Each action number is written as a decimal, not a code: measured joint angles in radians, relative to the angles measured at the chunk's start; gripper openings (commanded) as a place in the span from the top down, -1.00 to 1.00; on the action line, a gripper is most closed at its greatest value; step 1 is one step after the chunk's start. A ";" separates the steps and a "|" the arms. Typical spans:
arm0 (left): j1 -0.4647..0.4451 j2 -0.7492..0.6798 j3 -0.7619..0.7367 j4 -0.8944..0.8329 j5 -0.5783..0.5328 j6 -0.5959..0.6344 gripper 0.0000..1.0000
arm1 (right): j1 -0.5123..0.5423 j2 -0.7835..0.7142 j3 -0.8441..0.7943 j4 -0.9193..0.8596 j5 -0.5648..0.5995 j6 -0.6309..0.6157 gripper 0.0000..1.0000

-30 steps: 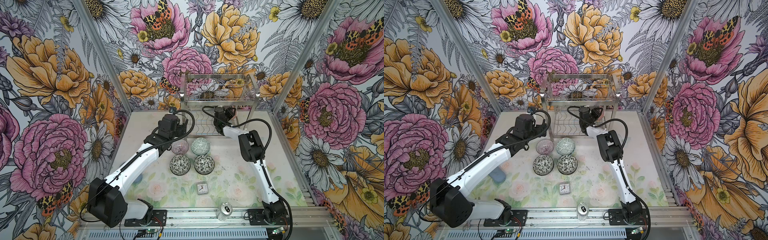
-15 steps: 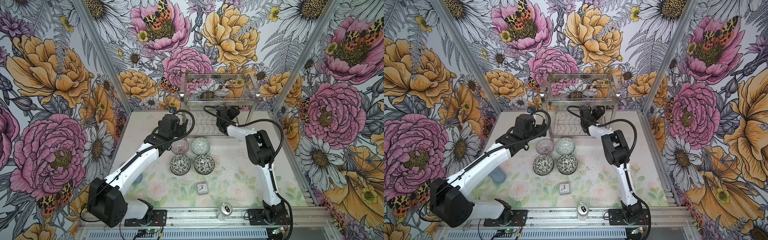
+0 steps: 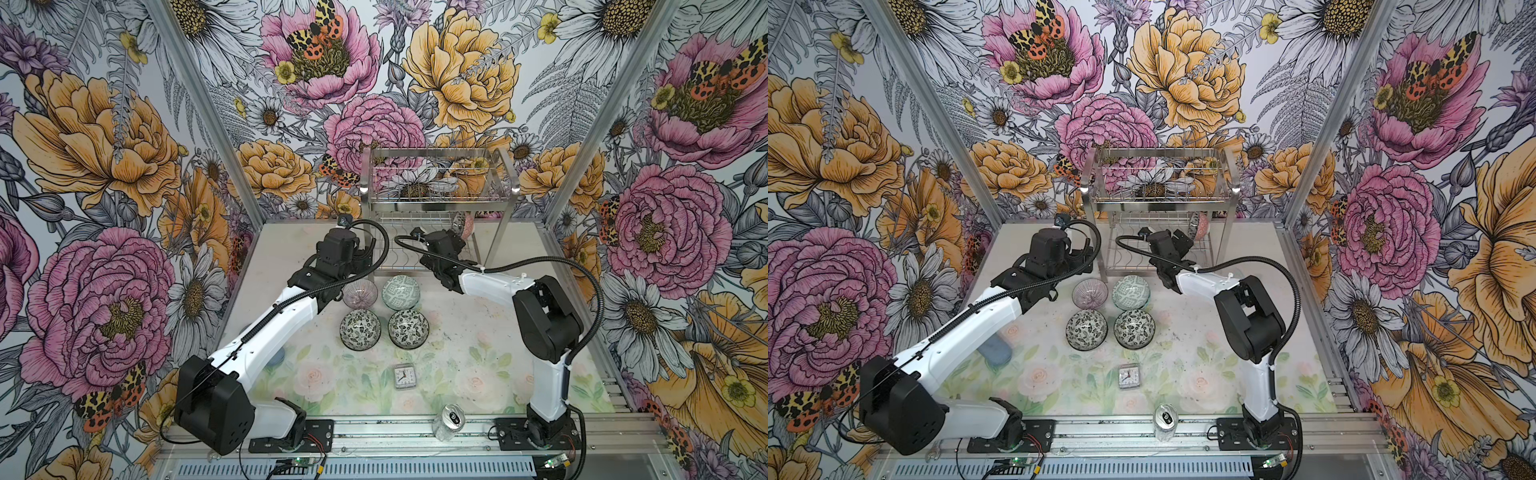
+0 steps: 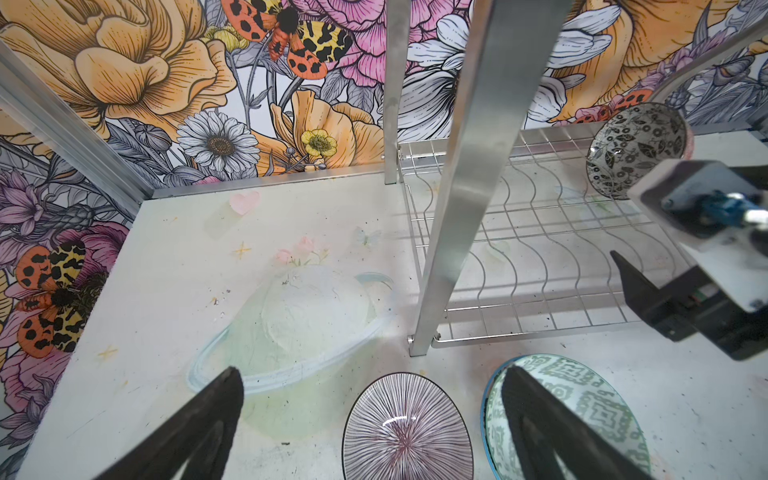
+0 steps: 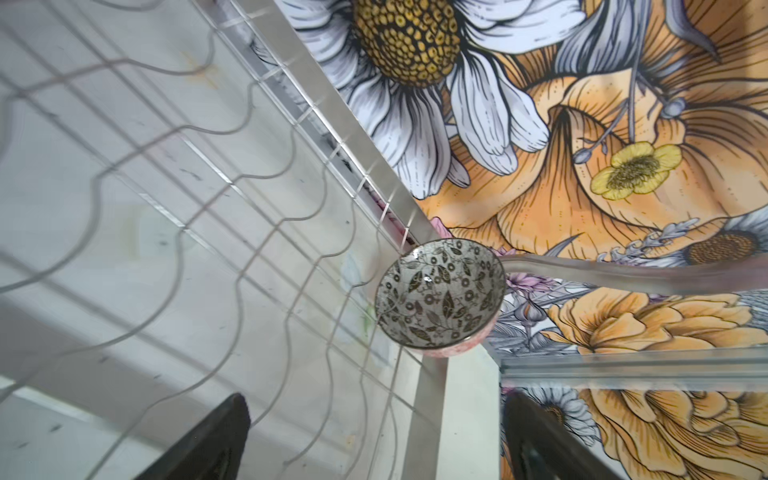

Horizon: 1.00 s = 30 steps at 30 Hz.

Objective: Load the bowls into the dish rack

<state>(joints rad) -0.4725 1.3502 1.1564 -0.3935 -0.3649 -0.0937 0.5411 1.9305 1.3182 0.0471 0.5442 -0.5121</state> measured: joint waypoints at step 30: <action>-0.033 0.100 -0.110 0.084 0.172 -0.123 -0.97 | -0.053 -0.657 -0.341 -0.280 -0.273 0.650 -1.00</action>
<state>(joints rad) -0.5056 1.4502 1.0466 -0.3096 -0.1932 -0.2165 0.4881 1.2736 0.9768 -0.2329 0.2714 0.1379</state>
